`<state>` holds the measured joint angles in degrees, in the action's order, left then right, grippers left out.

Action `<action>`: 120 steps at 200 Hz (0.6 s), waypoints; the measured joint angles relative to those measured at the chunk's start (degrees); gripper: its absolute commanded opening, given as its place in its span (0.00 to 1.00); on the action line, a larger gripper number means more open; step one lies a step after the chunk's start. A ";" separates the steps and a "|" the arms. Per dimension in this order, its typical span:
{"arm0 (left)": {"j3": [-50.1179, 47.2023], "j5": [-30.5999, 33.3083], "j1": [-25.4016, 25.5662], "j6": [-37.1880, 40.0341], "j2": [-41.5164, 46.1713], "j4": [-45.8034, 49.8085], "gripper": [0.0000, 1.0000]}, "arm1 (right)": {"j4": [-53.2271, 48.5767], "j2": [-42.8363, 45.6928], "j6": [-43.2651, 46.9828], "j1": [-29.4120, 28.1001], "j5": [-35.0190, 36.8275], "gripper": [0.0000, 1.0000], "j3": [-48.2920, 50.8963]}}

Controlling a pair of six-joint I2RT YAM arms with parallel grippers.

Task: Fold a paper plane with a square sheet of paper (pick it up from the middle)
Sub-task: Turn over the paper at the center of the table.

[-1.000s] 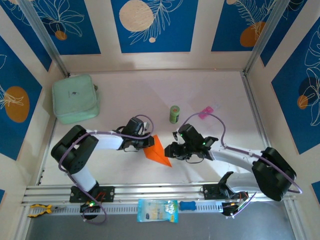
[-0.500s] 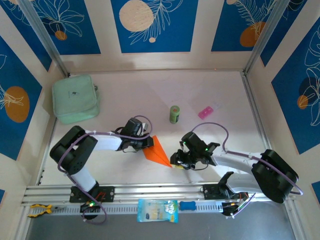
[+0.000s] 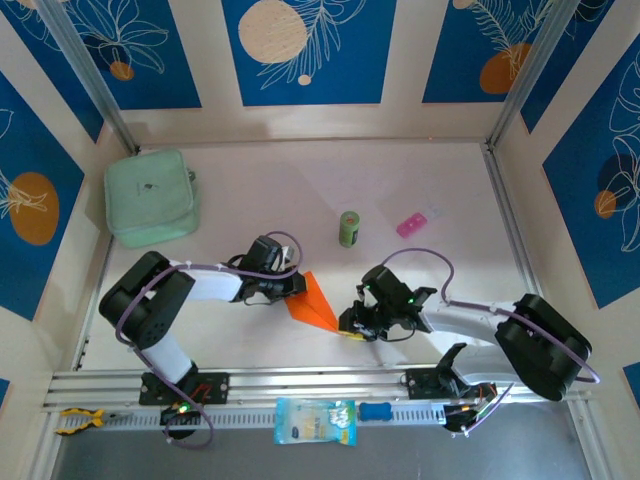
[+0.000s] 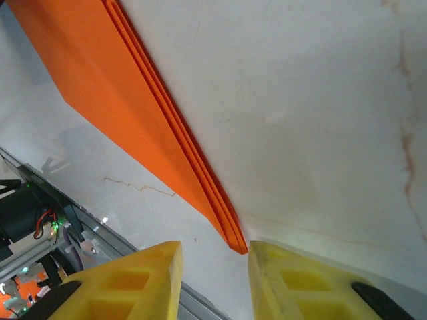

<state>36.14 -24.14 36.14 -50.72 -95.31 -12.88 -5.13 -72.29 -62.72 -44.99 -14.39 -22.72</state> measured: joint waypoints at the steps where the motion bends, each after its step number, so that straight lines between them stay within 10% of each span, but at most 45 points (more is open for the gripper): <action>1: 0.00 0.00 0.00 0.00 0.00 -0.02 0.06 | 0.04 -0.02 -0.02 0.00 0.00 0.32 0.00; 120: -0.11 -0.50 -0.31 -0.04 0.00 -0.09 0.06 | 2.47 -1.77 -1.90 0.28 -1.05 0.31 0.59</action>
<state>36.03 -24.64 35.83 -50.76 -95.31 -12.97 -2.66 -74.06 -64.62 -44.71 -15.44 -22.13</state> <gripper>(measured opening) 0.065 0.310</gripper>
